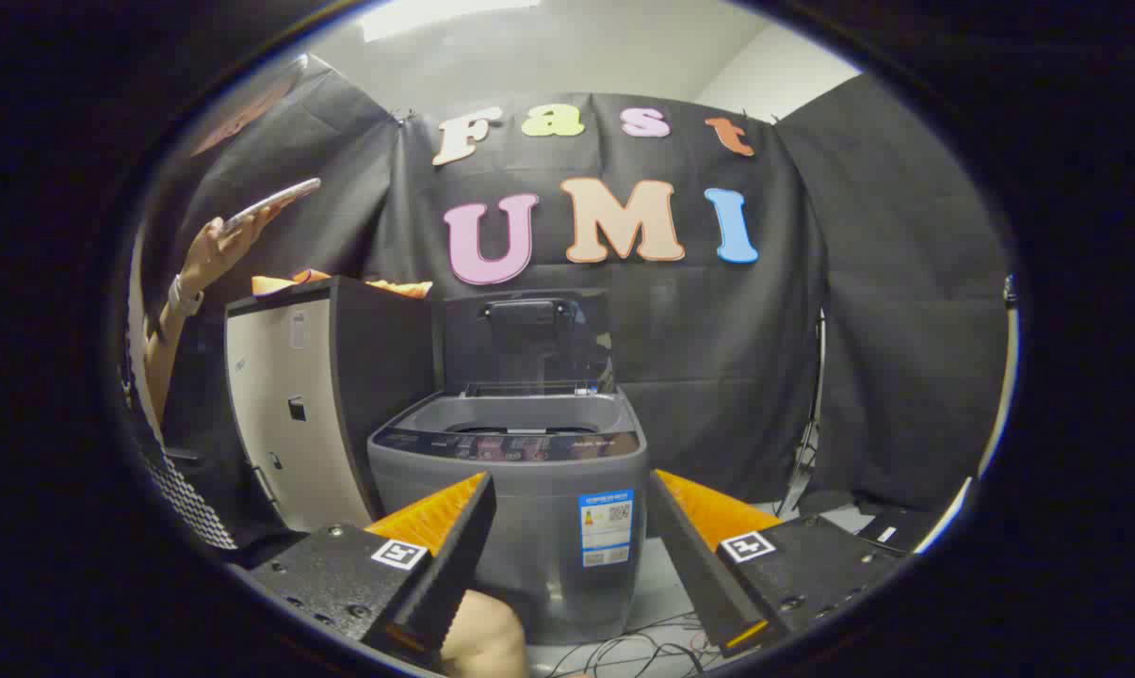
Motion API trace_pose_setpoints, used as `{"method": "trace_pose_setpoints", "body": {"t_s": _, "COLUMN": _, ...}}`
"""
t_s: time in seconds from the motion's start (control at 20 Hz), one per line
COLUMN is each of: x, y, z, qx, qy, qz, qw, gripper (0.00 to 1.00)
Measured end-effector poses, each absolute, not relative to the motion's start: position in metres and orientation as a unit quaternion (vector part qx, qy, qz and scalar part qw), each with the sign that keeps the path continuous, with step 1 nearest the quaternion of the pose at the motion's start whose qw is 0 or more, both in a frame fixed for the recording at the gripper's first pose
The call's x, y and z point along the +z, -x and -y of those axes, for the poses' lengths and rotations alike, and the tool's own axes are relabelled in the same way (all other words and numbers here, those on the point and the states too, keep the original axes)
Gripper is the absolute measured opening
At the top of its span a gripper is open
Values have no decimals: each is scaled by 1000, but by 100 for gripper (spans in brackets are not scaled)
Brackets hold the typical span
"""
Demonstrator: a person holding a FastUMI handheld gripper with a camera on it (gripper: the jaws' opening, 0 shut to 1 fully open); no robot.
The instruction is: Put the clothes into the washing machine and then close the washing machine lid.
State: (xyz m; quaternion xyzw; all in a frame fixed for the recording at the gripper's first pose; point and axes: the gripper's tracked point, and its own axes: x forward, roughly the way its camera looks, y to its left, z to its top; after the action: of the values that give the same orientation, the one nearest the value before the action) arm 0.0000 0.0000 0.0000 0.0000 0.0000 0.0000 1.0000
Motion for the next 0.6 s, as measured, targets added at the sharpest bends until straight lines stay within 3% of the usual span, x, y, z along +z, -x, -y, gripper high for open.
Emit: {"method": "trace_pose_setpoints", "body": {"t_s": 0.6, "x": -1, "y": -2, "z": -4, "qx": 7, "qy": -6, "qz": -3, "qw": 1000, "gripper": 98}}
